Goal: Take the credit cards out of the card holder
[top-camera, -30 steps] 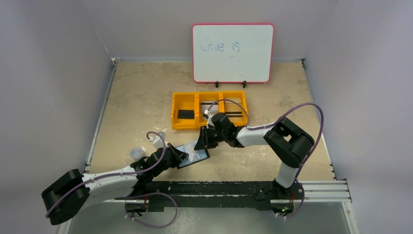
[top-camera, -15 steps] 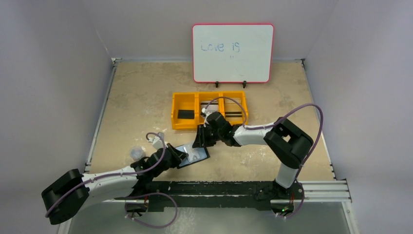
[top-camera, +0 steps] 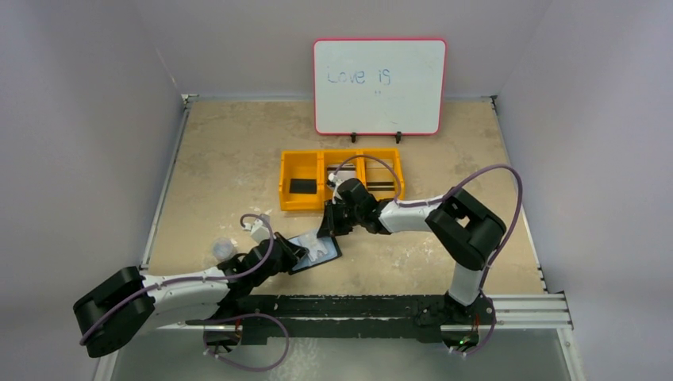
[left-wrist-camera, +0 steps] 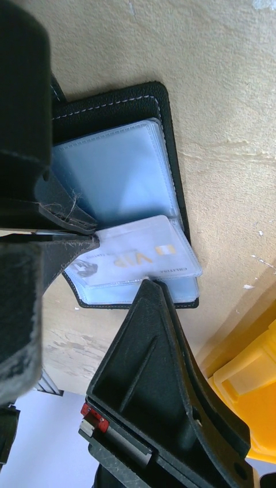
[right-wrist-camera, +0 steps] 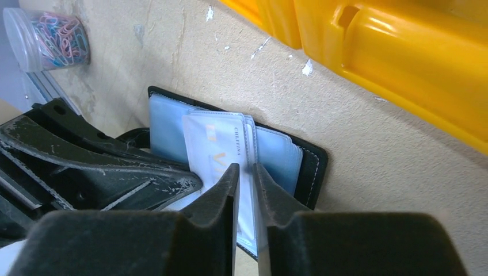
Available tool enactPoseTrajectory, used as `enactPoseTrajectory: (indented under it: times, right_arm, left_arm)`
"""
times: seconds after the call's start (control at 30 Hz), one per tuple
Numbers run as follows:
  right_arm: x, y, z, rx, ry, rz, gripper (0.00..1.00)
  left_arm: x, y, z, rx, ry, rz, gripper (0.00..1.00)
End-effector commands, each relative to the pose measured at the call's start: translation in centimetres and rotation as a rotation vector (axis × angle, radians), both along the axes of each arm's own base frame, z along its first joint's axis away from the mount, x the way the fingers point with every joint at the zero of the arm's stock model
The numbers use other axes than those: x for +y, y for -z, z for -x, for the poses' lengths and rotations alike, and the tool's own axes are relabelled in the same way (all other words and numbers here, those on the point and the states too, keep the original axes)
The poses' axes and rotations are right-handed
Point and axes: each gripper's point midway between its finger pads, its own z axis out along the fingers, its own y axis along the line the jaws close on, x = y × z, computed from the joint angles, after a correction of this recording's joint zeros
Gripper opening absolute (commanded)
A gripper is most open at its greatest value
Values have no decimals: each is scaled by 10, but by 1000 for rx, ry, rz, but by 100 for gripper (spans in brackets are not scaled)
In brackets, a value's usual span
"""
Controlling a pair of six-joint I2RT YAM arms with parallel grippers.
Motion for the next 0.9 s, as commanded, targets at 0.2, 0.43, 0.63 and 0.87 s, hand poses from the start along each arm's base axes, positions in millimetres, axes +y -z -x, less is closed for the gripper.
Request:
enactPoseTrajectory:
  times: [0.2, 0.43, 0.63, 0.87]
  right_arm:
    - [-15, 22, -7, -61, 30, 175, 0]
    - [-7, -11, -8, -119, -45, 129, 5]
    - [9, -21, -25, -146, -68, 131, 20]
    - [21, -21, -21, -181, -146, 77, 14]
  left_arm:
    - [50, 41, 15, 72, -39, -258, 0]
    - [41, 27, 15, 50, 17, -243, 0]
    - [44, 32, 17, 68, 18, -274, 0]
    - [42, 31, 16, 73, 37, -305, 0]
